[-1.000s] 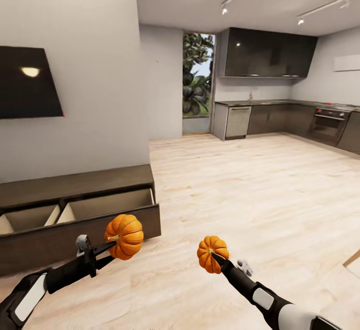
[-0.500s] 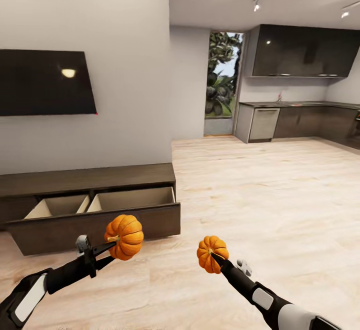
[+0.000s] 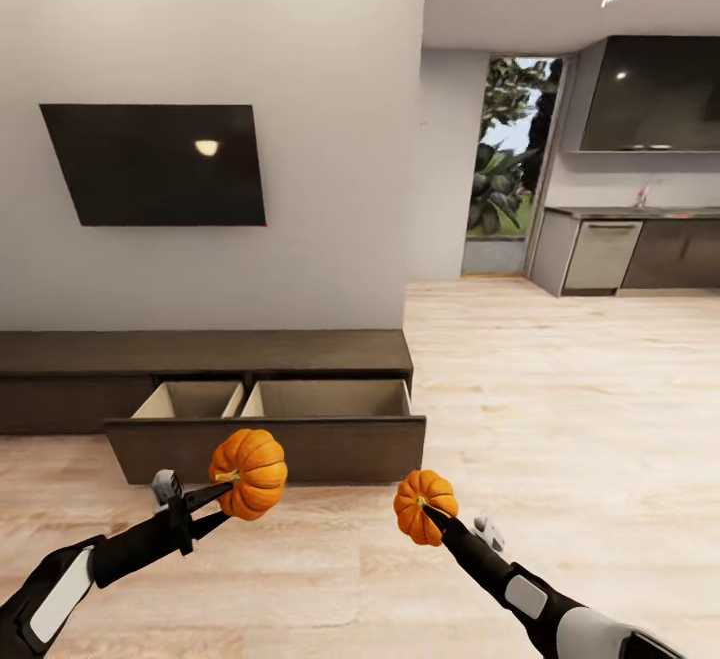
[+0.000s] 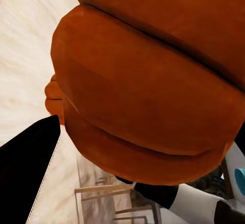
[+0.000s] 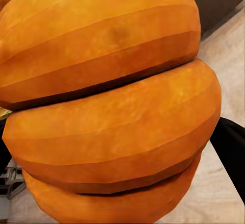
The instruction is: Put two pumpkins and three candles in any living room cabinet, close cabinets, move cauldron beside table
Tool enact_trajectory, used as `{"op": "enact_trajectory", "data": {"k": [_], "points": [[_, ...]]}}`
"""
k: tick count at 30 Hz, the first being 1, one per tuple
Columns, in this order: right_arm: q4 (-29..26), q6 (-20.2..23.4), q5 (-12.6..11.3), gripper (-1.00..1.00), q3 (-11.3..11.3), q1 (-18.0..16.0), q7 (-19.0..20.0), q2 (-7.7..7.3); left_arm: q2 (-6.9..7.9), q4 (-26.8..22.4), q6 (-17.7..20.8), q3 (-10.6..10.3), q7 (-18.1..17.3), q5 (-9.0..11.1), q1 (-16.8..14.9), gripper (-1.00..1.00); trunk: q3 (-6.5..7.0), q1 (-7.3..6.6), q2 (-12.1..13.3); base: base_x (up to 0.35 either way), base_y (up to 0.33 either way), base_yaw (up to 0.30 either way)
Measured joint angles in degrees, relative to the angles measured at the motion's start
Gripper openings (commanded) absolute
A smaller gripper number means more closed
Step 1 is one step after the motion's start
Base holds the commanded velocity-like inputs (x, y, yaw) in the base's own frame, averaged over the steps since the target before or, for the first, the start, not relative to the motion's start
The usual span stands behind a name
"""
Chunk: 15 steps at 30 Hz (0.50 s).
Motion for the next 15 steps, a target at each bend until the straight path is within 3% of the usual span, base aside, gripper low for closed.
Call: {"op": "enact_trajectory", "data": {"k": [9,15], "points": [[-0.12,-0.08,0.19,-1.0,0.11,0.0,0.31,-0.04,0.07,-0.05,-0.01,0.0,-0.08,0.02,-0.01,-1.0,0.0,0.0,0.0,0.304,0.056,0.022],[-0.22,0.38,0.02,-1.0,-0.06,-0.01,0.13,-0.05,0.07,-0.01,0.23,0.12,-0.1,0.36,-0.02,-1.0,0.0,0.01,0.0,0.121,0.023,0.0]]}}
